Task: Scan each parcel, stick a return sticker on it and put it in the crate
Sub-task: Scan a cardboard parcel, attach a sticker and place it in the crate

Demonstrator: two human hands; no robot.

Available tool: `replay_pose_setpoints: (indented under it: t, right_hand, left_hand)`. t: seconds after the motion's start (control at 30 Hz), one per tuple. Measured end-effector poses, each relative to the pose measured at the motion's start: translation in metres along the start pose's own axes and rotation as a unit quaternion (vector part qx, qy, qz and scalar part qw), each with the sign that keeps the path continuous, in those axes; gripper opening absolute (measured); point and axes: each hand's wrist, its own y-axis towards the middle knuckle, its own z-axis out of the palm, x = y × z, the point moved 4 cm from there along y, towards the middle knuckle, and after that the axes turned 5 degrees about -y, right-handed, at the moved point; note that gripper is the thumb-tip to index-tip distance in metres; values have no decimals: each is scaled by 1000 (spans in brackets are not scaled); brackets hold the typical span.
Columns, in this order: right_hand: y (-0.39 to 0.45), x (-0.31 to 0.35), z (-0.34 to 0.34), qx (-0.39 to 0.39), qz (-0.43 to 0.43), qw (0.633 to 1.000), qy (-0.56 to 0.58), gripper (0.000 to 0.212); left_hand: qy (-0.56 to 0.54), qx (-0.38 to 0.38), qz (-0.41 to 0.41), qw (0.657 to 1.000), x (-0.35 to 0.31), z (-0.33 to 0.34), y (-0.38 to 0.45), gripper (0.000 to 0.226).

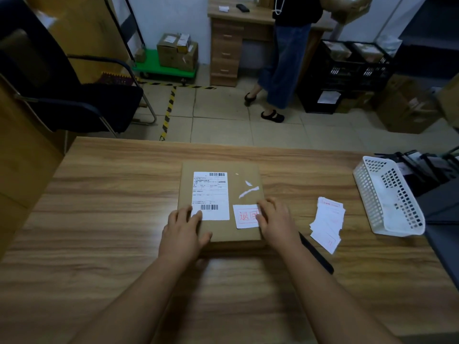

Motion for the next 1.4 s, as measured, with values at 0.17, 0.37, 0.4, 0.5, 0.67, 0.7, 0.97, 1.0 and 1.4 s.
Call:
replay_pose_setpoints:
  t: [0.17, 0.37, 0.4, 0.5, 0.67, 0.7, 0.97, 1.0, 1.4]
  right_hand:
    - [-4, -9, 10, 8, -1, 1000, -22, 43]
    - [-5, 34, 25, 48, -128, 984, -112, 55]
    - [-5, 38, 27, 53, -131, 984, -106, 58]
    - [-9, 33, 28, 64, -179, 978, -85, 51]
    - [-19, -23, 20, 44, -182, 982, 0, 50]
    - [-21, -36, 18, 22, -161, 986, 41, 47]
    - [-29, -65, 20, 182, -14, 939, 292, 67]
    - [-30, -60, 20, 200, -29, 934, 294, 66]
    - [-27, 15, -55, 153, -184, 896, 374, 56]
  left_hand:
    - [8, 3, -5, 1000, -1, 2, -4, 62]
    - [3, -9, -15, 1000, -5, 7, -8, 63]
    - [4, -8, -17, 1000, -4, 8, -8, 64]
    - [8, -6, -18, 1000, -4, 11, -8, 64]
    - [8, 2, -50, 999, -10, 16, -15, 65]
    - [4, -2, -54, 999, -12, 17, -18, 66]
    - [-176, -30, -181, 967, -4, 28, -48, 74]
    - [-203, -35, -188, 960, -4, 29, -52, 75]
    - [-289, -266, -155, 907, -16, -75, -136, 91]
